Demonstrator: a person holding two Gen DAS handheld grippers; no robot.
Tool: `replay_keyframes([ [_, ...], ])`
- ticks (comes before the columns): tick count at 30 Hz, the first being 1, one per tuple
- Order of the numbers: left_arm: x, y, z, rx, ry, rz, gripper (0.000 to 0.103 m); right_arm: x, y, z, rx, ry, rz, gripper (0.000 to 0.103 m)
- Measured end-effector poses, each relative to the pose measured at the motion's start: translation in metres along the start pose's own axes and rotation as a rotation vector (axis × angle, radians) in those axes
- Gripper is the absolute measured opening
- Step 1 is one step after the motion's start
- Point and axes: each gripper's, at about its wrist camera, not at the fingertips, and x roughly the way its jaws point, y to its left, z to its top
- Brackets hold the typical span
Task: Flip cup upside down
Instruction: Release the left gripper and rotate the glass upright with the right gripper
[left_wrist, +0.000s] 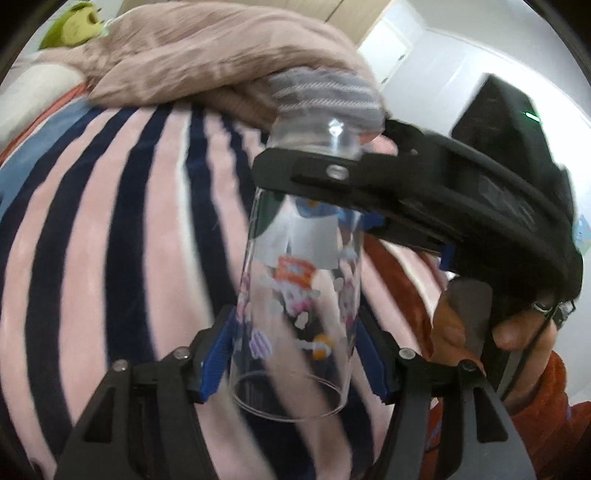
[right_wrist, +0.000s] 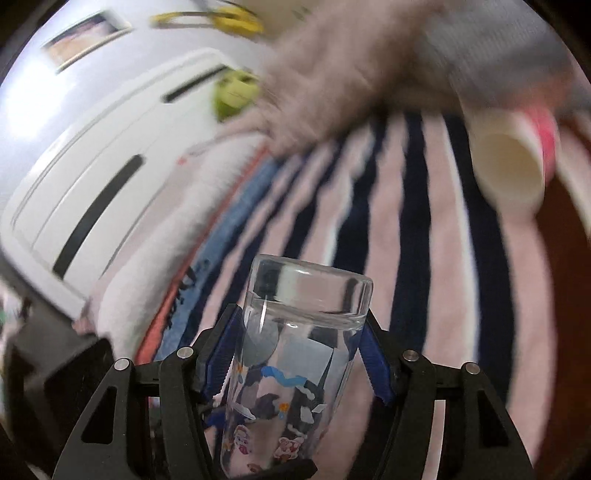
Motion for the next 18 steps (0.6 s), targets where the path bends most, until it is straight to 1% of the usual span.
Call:
replay_keyframes([
  [1, 0.003, -0.001, 0.006, 0.006, -0.013, -0.021, 0.061, -0.007, 0.005, 0.004, -0.060, -0.027, 0.000, 0.058],
  [2, 0.006, -0.001, 0.011, 0.008, -0.022, -0.037, 0.062, -0.018, 0.010, 0.008, -0.153, -0.066, 0.000, 0.058],
  [3, 0.011, 0.000, 0.015, 0.014, -0.024, -0.043, 0.063, -0.024, 0.014, 0.009, -0.210, -0.085, -0.002, 0.058],
  [6, 0.022, -0.003, 0.017, 0.047, -0.009, -0.025, 0.066, -0.034, 0.022, 0.003, -0.363, -0.105, -0.023, 0.057],
  [8, 0.027, -0.006, 0.010, 0.071, 0.015, -0.013, 0.066, -0.032, 0.023, -0.005, -0.413, -0.093, -0.035, 0.057],
  [10, 0.031, -0.006, 0.000, 0.083, 0.032, -0.021, 0.067, -0.032, 0.025, -0.016, -0.442, -0.079, -0.041, 0.056],
  [14, 0.028, -0.010, -0.016, 0.137, 0.028, 0.015, 0.069, -0.042, 0.033, -0.045, -0.512, -0.081, -0.029, 0.055],
  [18, 0.025, -0.012, -0.024, 0.152, 0.031, 0.052, 0.069, -0.049, 0.046, -0.066, -0.583, -0.099, -0.054, 0.055],
])
